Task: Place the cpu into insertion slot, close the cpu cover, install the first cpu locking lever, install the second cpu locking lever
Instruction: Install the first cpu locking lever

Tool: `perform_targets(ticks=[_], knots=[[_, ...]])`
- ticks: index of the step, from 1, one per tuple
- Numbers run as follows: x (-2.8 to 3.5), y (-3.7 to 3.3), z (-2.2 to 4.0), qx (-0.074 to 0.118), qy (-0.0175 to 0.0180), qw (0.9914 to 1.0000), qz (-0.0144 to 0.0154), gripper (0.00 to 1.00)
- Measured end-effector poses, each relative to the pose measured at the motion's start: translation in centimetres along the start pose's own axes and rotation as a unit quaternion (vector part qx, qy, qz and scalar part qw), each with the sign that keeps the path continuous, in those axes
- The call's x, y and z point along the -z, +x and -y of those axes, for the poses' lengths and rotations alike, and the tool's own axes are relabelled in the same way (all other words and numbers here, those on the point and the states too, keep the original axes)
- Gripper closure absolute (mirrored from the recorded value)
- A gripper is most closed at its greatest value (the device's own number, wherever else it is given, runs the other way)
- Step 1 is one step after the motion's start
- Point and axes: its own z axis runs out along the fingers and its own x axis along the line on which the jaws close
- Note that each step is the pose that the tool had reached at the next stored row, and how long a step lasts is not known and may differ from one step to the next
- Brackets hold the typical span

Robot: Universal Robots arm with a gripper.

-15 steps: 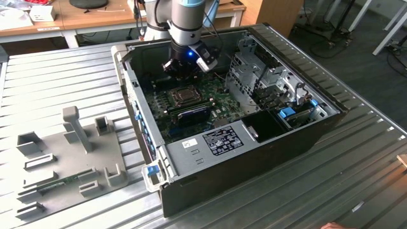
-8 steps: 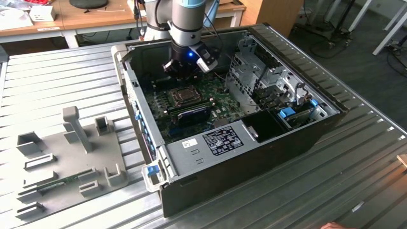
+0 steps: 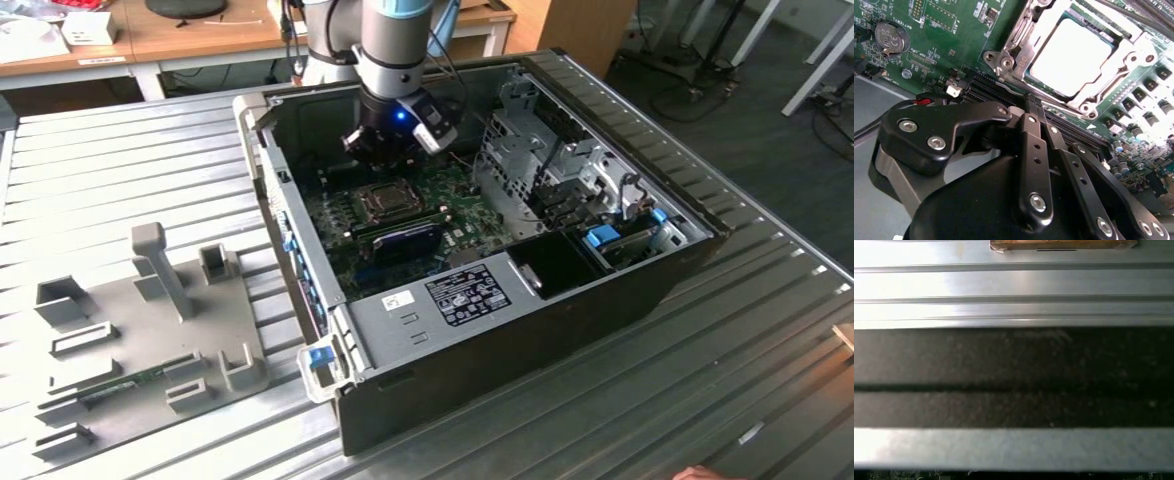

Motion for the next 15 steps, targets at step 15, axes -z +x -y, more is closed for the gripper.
perform_targets(ticks=[15], knots=[[-0.16, -0.01, 0.11, 0.000, 0.0004, 1.00000, 0.0000, 0.90]])
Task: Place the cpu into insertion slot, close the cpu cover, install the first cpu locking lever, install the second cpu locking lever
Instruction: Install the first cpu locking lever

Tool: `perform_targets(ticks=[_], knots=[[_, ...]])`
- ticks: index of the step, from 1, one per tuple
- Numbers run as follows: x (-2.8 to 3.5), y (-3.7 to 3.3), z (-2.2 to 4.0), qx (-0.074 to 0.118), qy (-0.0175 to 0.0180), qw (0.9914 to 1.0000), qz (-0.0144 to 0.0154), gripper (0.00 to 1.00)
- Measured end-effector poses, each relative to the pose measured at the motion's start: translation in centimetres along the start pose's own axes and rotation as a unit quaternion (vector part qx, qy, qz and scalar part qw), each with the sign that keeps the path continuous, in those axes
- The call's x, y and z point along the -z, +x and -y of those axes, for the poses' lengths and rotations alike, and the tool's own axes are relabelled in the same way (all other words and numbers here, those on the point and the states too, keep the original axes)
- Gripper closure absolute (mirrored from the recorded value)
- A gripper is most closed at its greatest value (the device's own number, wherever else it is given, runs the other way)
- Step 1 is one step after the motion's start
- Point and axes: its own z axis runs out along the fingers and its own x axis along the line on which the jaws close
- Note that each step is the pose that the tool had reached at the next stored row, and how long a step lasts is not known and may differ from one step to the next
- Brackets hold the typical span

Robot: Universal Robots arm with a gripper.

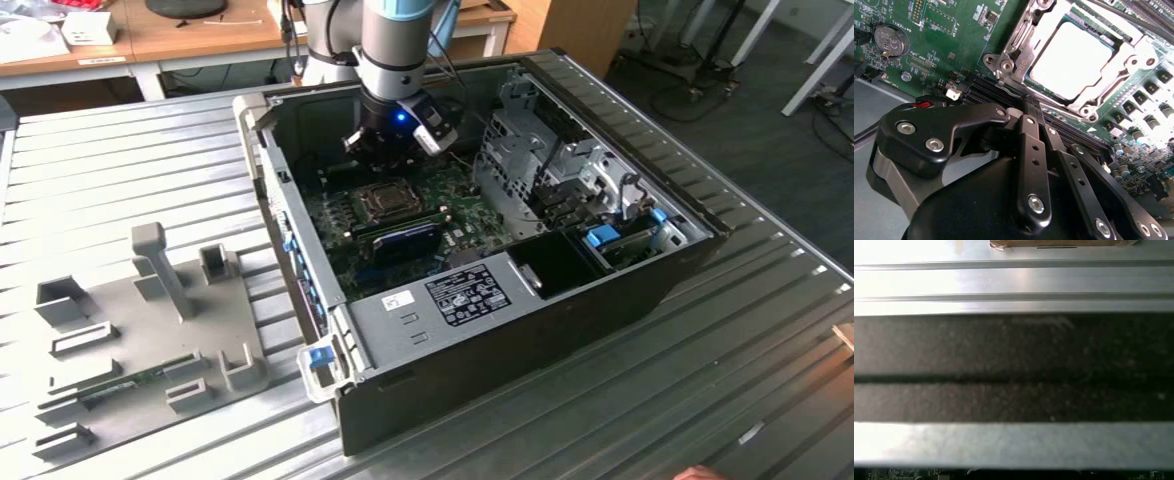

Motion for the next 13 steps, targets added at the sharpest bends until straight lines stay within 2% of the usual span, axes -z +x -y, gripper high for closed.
perform_targets(ticks=[3, 13], knots=[[0.06, 0.00, -0.01, 0.000, -0.0001, 1.00000, 0.0000, 0.90], [0.86, -0.03, -0.13, 0.000, -0.0001, 1.00000, 0.0000, 0.90]])
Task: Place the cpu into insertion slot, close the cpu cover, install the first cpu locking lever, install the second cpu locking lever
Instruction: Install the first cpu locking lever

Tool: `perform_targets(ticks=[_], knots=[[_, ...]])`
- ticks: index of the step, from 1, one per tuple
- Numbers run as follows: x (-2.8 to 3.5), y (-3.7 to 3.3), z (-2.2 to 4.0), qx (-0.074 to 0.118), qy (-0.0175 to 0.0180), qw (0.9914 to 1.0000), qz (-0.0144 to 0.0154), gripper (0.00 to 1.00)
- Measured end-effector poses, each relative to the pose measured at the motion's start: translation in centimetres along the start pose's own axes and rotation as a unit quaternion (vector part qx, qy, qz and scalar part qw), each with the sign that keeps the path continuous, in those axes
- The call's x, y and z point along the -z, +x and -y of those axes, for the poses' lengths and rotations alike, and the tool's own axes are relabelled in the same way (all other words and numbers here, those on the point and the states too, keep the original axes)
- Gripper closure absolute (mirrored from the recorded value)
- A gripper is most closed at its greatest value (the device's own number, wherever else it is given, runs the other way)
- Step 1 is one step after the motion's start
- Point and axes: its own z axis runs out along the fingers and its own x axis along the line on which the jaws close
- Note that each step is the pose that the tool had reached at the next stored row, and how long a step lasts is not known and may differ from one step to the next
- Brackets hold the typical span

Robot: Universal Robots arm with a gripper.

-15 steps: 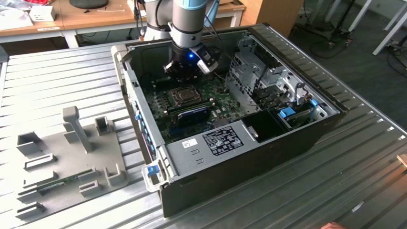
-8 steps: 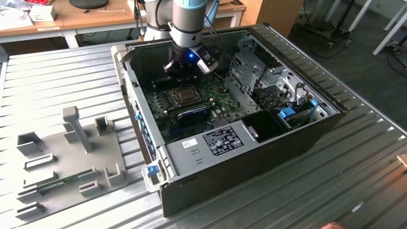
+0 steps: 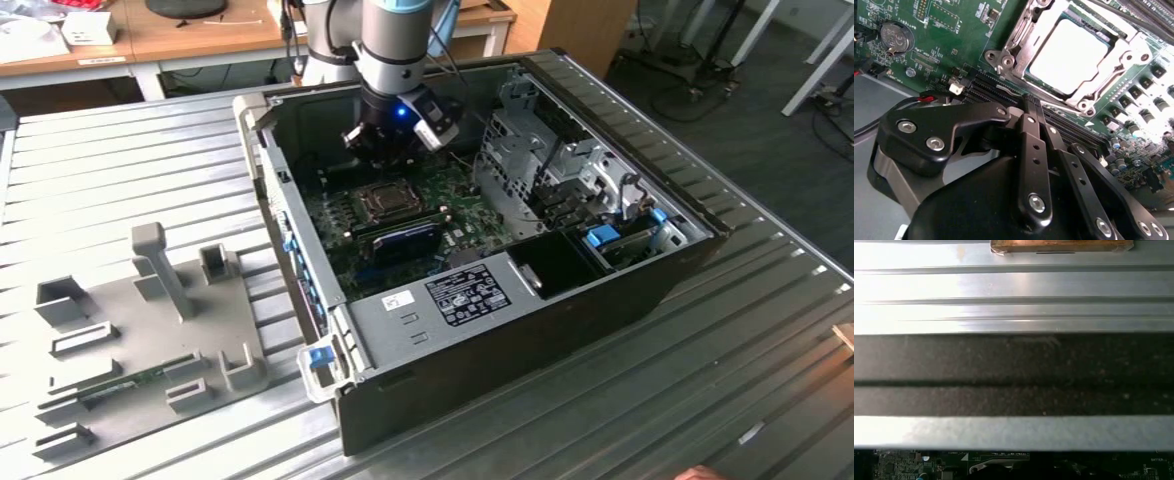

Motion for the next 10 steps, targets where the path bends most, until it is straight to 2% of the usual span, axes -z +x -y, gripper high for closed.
perform_targets(ticks=[7, 10], knots=[[0.07, 0.00, -0.01, 0.000, 0.0001, 1.00000, 0.0000, 0.90], [0.36, -0.01, -0.05, 0.000, 0.0001, 1.00000, 0.0000, 0.90]])
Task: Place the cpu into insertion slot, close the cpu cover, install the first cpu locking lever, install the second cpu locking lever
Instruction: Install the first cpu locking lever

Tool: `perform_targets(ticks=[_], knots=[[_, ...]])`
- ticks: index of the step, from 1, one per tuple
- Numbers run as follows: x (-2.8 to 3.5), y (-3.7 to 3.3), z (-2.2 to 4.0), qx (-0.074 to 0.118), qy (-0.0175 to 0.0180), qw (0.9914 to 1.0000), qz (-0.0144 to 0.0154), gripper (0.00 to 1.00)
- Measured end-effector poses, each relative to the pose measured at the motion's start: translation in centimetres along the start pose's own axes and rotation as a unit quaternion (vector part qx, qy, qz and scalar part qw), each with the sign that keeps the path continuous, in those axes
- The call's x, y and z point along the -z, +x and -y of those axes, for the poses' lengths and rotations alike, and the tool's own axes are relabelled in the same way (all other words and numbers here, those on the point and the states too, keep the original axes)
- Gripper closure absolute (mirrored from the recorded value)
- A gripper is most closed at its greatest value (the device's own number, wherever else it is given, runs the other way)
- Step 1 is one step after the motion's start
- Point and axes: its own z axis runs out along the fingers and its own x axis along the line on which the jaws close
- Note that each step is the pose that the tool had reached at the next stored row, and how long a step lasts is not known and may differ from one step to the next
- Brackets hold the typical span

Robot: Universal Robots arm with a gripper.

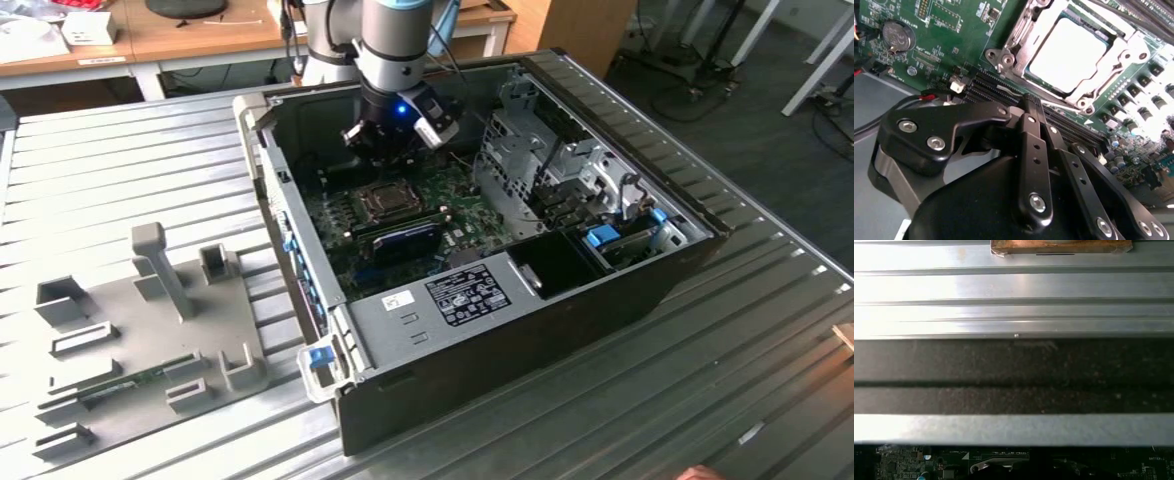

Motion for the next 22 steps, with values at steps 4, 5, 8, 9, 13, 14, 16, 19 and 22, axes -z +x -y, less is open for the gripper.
perform_targets(ticks=[4, 5, 8, 9, 13, 14, 16, 19, 22], knots=[[0.81, -0.03, -0.12, 0.000, 0.0000, 1.00000, 0.0000, 0.90], [0.92, -0.03, -0.14, 0.000, 0.0000, 1.00000, 0.0001, 0.90], [1.02, -0.04, -0.16, 0.000, -0.0001, 1.00000, 0.0002, 0.90], [1.02, -0.04, -0.16, 0.000, -0.0002, 1.00000, 0.0003, 0.90], [1.03, -0.01, -0.15, -0.002, 0.0001, 1.00000, 0.0005, 0.90], [1.03, 0.00, -0.15, -0.008, 0.0003, 0.99997, 0.0013, 0.90], [1.01, 0.00, -0.15, -0.025, 0.0008, 0.99968, 0.0039, 0.90], [0.99, 0.03, -0.15, -0.048, 0.0014, 0.99883, 0.0075, 0.90], [1.02, 0.53, -0.14, -0.055, 0.0017, 0.99844, 0.0088, 0.90]])
